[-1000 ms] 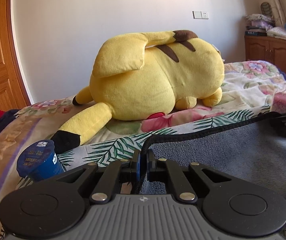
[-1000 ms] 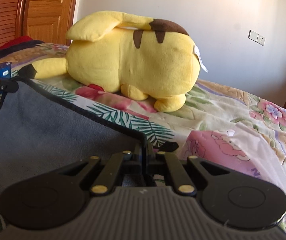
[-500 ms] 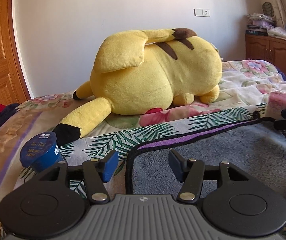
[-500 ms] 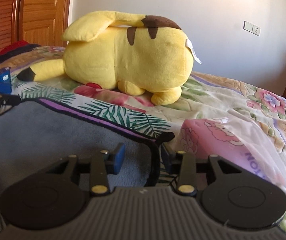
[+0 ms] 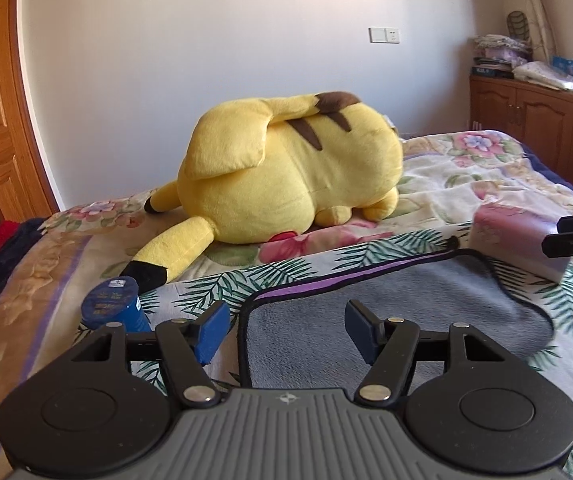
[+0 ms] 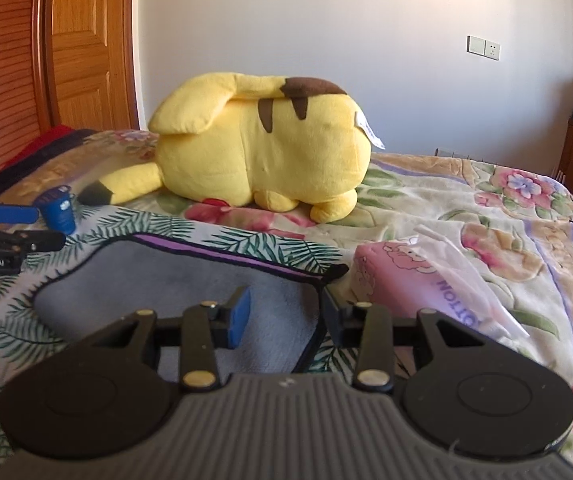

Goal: Fold towel

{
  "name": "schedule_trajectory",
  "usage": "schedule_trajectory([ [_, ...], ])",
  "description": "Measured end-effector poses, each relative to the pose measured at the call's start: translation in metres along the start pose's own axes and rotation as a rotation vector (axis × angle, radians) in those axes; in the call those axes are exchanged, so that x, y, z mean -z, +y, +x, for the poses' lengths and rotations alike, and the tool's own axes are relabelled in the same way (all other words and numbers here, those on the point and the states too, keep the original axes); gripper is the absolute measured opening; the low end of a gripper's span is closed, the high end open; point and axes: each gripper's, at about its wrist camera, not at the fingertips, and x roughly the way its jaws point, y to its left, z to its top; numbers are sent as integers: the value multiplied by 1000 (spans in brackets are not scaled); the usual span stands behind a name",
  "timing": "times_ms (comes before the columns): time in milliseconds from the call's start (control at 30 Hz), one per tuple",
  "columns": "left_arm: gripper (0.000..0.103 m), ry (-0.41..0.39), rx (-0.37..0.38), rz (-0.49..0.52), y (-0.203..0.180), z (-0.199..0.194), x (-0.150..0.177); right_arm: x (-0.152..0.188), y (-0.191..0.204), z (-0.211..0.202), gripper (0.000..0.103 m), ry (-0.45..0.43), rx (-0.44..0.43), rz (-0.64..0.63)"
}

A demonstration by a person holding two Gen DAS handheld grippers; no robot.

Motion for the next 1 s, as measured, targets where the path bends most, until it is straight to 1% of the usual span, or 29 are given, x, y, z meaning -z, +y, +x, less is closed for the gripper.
schedule_trajectory([
  [400, 48, -18, 12, 13, -13, -72, -13, -13, 10, -69, 41, -33, 1, 23],
  [767, 52, -11, 14, 15, -18, -123, -3, -5, 25, -115, 41, -47, -8, 32],
  [1000, 58, -25, 24, 10, -23, -160, 2, 2, 34, -138, 43, -48, -4, 43],
])
